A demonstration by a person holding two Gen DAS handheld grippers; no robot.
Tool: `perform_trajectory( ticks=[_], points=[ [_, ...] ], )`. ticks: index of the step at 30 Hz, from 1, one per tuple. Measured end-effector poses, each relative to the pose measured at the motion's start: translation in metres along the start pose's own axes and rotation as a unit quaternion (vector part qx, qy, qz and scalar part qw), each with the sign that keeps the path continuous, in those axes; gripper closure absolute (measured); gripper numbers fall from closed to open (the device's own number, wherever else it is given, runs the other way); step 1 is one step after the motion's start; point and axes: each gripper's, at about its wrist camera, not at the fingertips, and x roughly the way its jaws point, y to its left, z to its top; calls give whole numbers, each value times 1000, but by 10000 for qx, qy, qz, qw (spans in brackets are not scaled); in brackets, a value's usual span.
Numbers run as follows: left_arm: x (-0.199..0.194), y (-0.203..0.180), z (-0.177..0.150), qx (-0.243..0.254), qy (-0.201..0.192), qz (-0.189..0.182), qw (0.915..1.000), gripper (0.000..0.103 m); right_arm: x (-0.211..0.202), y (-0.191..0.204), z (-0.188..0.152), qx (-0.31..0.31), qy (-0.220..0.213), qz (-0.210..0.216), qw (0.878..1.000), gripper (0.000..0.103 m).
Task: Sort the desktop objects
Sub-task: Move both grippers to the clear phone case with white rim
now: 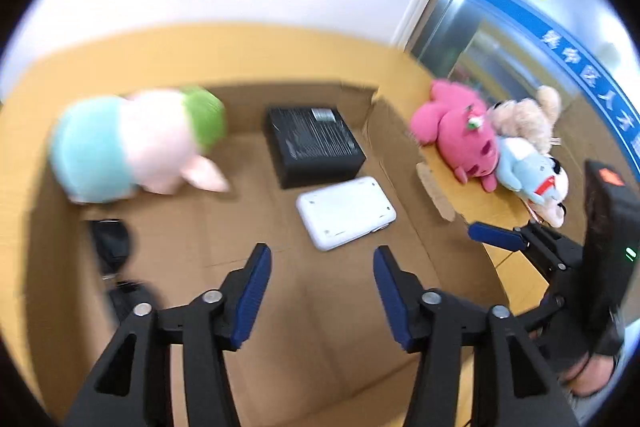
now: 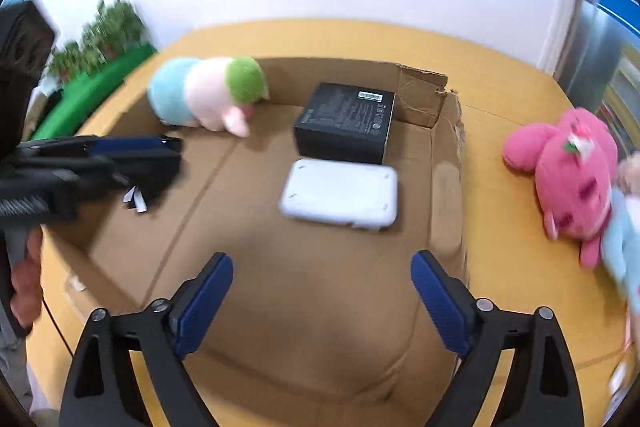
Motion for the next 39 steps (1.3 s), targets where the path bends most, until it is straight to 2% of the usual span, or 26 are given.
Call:
perform_trajectory(
  ticks=[1, 2, 5, 7, 9, 12, 15, 19, 27, 33, 39],
  points=[
    [-9, 2, -4, 18, -140, 68, 9999, 34, -4, 4, -8, 66, -45, 45, 10000, 11],
    [-21, 6, -12, 22, -283, 197, 9994, 32, 3, 14, -12, 106, -33, 86, 9999, 11],
    [-47, 23, -44, 9, -476, 659, 9967, 32, 13, 20, -32, 219, 65, 72, 9997, 11],
    [-51, 29, -59, -47, -500, 823, 9953, 32, 15, 30, -48, 266, 139, 56, 9995, 11],
    [-50, 40, -73, -99, -452, 865, 9952, 31, 10, 29, -56, 514, 41, 52, 9987, 11],
    [-45, 54, -94, -235, -270, 1008, 9943, 32, 6, 33, -61, 551, -53, -48, 9985, 11],
    [-47, 63, -106, -366, -329, 1019, 9936, 32, -2, 38, -62, 529, -168, -198, 9983, 11],
    [-65, 59, -110, -354, -615, 1124, 9911, 32, -23, 47, -62, 446, -509, -412, 9969, 11],
    [-111, 22, -110, 40, -1324, 1155, 9844, 29, -72, 81, -75, 271, -1259, -531, 9903, 7],
    [-115, 6, -108, 75, -1416, 1060, 9842, 27, -90, 102, -77, -8, -1538, -646, 9860, 7],
    [-116, -1, -113, 35, -1407, 1096, 9840, 27, -100, 104, -78, 82, -1613, -655, 9847, 7]
  ],
)
